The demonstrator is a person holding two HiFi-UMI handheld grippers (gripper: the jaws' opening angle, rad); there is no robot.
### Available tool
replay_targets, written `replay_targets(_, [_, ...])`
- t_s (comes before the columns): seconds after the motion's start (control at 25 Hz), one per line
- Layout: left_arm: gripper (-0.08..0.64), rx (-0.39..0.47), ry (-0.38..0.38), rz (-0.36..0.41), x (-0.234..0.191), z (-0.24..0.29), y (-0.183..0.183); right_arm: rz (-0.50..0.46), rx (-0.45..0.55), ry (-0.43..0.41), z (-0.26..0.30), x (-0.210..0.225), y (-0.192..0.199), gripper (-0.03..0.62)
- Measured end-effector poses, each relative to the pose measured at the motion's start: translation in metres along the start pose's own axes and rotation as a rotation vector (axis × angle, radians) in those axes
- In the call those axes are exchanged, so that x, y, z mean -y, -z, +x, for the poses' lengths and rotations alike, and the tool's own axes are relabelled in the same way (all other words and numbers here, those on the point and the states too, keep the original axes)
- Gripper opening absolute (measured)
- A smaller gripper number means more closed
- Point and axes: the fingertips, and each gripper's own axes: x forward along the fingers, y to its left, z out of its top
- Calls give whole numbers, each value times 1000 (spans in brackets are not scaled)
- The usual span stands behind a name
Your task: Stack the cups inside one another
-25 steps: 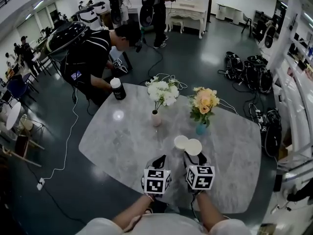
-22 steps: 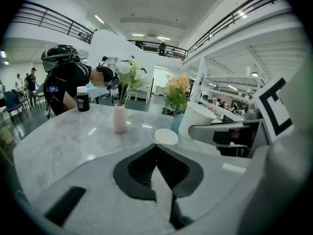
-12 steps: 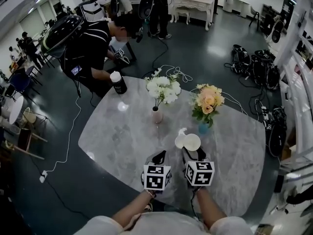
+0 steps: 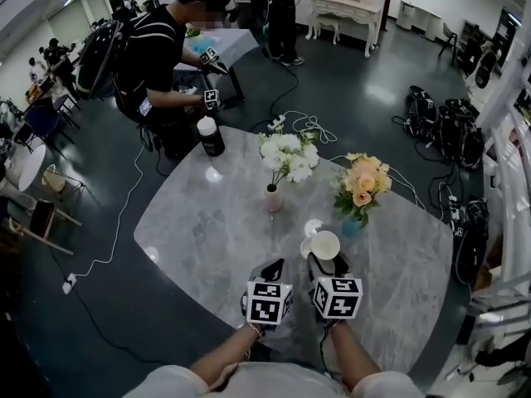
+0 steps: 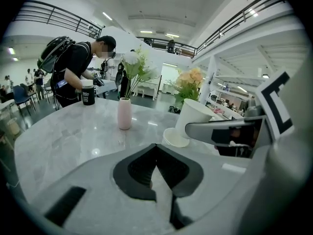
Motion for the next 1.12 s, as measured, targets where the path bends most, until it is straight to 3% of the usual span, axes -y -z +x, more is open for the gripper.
replay_targets(1.12, [-5, -6, -58, -60, -23, -1, 8, -29, -38, -37, 24, -7, 11, 233])
